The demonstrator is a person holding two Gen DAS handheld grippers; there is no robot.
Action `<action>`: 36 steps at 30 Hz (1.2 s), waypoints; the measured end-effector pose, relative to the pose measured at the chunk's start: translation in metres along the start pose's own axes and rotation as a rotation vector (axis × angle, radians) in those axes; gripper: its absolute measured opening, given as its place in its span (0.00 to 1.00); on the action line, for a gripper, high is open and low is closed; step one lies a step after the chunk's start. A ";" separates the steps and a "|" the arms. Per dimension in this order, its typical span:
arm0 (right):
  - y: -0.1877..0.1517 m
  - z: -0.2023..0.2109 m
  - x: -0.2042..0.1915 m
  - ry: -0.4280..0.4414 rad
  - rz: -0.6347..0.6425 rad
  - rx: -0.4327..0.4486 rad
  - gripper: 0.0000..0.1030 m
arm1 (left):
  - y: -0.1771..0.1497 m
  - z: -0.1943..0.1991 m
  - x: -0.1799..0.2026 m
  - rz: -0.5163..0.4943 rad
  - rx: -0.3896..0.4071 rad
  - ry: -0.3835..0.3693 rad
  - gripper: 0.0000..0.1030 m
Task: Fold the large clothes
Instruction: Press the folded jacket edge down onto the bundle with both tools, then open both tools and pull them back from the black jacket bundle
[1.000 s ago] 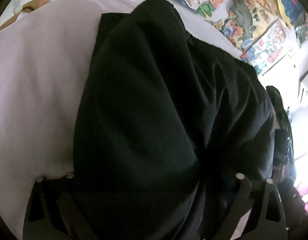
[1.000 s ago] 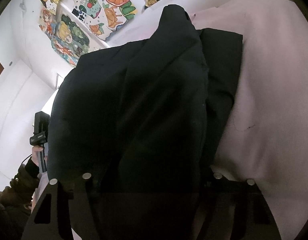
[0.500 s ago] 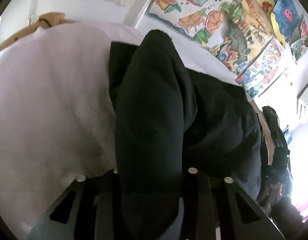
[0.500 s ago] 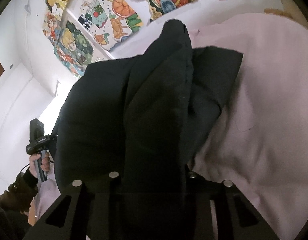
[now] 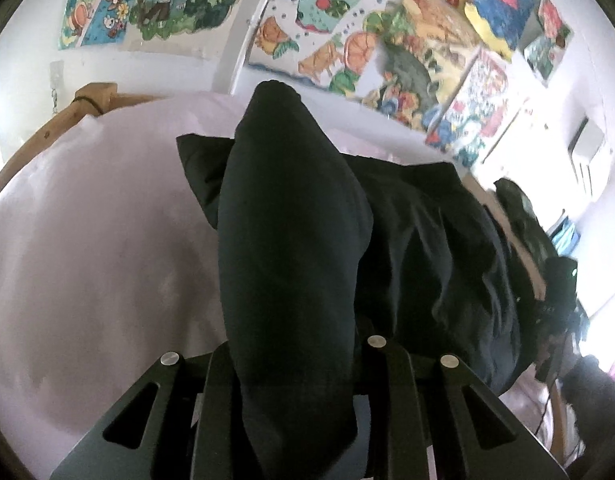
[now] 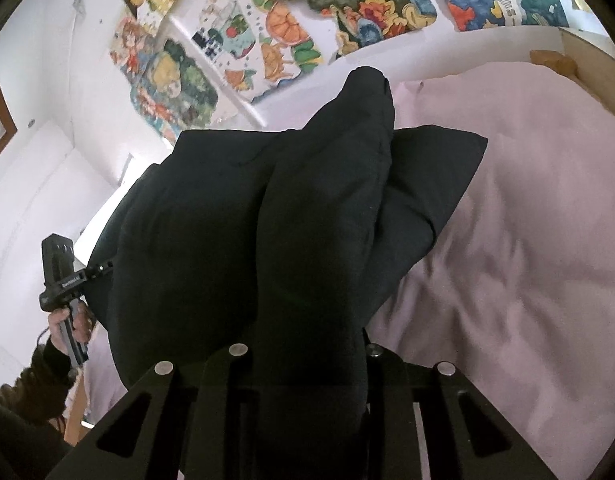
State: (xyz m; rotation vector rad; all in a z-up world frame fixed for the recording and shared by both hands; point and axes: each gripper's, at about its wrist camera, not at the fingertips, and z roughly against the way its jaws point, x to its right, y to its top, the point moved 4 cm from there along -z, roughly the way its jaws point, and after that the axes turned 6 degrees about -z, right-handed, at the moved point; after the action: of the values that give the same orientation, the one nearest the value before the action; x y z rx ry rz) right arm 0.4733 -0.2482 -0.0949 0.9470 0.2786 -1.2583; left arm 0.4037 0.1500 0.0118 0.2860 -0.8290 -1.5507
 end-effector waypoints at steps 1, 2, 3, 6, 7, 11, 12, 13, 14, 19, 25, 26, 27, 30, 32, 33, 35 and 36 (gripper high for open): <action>-0.004 0.001 -0.001 -0.015 -0.001 -0.009 0.21 | -0.004 -0.003 0.001 -0.001 -0.016 0.009 0.17; -0.009 0.001 -0.003 -0.038 0.002 -0.017 0.21 | -0.013 -0.006 0.001 -0.003 -0.033 0.016 0.17; -0.011 0.001 -0.006 -0.053 0.007 -0.018 0.21 | -0.017 -0.009 -0.001 0.002 -0.041 0.022 0.17; -0.018 0.003 -0.010 -0.090 -0.025 -0.017 0.22 | -0.029 -0.014 -0.011 0.040 -0.068 0.022 0.17; -0.020 0.002 -0.012 -0.119 -0.018 -0.018 0.22 | -0.032 -0.015 -0.015 0.058 -0.071 0.014 0.17; -0.019 -0.004 -0.013 -0.214 -0.036 -0.019 0.31 | -0.032 -0.020 -0.026 0.110 -0.116 0.034 0.26; -0.017 -0.005 -0.012 -0.238 -0.051 -0.021 0.34 | -0.030 -0.021 -0.027 0.114 -0.133 0.051 0.30; -0.016 -0.007 -0.013 -0.254 -0.056 -0.024 0.35 | -0.029 -0.020 -0.029 0.109 -0.150 0.077 0.32; -0.015 -0.007 -0.013 -0.280 -0.058 -0.027 0.40 | -0.027 -0.021 -0.027 0.095 -0.174 0.113 0.37; -0.015 -0.004 -0.012 -0.418 -0.077 -0.062 0.58 | -0.022 -0.019 -0.016 0.008 -0.267 0.266 0.49; -0.025 0.011 -0.030 -0.521 -0.040 -0.001 0.82 | -0.025 0.002 0.004 0.009 -0.217 0.425 0.76; -0.029 0.014 -0.031 -0.532 -0.043 0.011 0.82 | -0.029 0.005 0.006 0.020 -0.208 0.438 0.79; -0.034 0.017 -0.035 -0.546 -0.041 0.034 0.83 | -0.034 0.008 0.010 0.029 -0.198 0.456 0.79; -0.048 0.025 -0.045 -0.548 -0.020 0.094 0.94 | -0.046 0.017 0.022 0.021 -0.140 0.504 0.89; -0.055 0.027 -0.055 -0.542 -0.017 0.131 0.96 | -0.056 0.022 0.029 0.017 -0.105 0.521 0.98; -0.061 0.031 -0.059 -0.536 -0.010 0.153 0.97 | -0.062 0.026 0.032 0.019 -0.085 0.527 0.98; -0.070 0.039 -0.068 -0.534 0.009 0.198 0.98 | -0.071 0.032 0.040 0.027 -0.064 0.522 0.98; -0.072 0.041 -0.071 -0.530 0.020 0.215 1.00 | -0.076 0.035 0.045 0.031 -0.052 0.522 0.98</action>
State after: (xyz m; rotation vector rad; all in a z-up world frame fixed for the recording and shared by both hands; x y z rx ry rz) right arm 0.3725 -0.2303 -0.0558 0.7570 -0.2855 -1.4898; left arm 0.3161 0.1151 0.0003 0.6059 -0.3803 -1.3755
